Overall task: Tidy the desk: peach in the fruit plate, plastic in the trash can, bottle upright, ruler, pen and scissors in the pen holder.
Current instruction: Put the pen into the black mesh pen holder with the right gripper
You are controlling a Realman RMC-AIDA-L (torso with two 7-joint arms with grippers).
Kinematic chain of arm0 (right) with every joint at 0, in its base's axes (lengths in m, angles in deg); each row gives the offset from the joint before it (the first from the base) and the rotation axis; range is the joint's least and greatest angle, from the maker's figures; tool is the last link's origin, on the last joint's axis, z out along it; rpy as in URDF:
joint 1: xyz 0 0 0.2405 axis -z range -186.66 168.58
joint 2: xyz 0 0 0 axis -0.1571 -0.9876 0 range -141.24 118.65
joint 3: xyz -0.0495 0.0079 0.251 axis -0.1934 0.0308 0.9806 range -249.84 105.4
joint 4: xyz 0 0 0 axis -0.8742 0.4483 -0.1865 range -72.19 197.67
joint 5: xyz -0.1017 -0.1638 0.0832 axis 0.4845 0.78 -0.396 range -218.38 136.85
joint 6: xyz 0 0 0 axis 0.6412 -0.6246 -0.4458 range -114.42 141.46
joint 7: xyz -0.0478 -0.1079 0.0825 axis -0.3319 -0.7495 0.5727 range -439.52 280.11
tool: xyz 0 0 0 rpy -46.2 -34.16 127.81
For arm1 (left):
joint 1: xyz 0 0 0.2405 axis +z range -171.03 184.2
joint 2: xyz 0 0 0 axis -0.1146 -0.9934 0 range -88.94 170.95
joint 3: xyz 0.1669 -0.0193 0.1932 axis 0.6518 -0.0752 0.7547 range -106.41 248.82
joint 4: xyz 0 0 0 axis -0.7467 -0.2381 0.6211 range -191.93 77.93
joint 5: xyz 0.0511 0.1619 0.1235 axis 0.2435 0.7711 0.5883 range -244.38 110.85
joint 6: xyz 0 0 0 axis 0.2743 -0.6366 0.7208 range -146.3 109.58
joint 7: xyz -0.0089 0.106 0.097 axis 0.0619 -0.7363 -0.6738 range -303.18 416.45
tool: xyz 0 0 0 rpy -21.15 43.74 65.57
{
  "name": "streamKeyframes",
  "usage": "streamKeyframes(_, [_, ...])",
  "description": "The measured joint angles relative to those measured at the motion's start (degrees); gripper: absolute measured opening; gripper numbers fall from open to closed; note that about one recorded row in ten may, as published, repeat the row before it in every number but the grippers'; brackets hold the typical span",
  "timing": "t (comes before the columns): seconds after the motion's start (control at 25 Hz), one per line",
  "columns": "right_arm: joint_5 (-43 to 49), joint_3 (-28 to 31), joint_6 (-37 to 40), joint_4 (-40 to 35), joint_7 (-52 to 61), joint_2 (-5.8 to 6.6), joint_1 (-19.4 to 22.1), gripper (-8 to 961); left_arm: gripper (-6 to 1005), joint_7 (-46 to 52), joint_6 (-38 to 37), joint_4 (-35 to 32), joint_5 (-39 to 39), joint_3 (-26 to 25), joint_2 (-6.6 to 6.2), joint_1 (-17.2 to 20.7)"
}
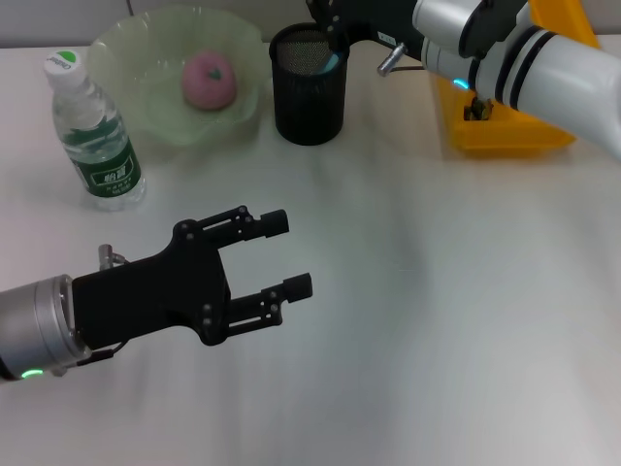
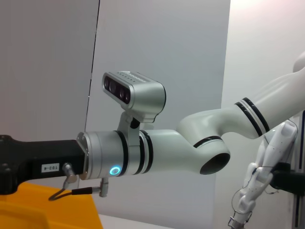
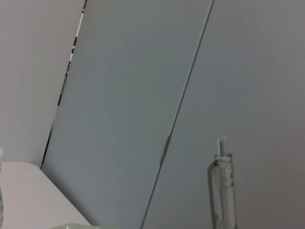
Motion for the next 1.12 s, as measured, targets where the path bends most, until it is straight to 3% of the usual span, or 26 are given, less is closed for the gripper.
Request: streamKeyframes(1.12, [-0.15,0.01,0.29,-0.91,0.37,0.0,0.46,211,710,0.38,8.39,-0.54,-0.22,-2.48,-0.53,2.25])
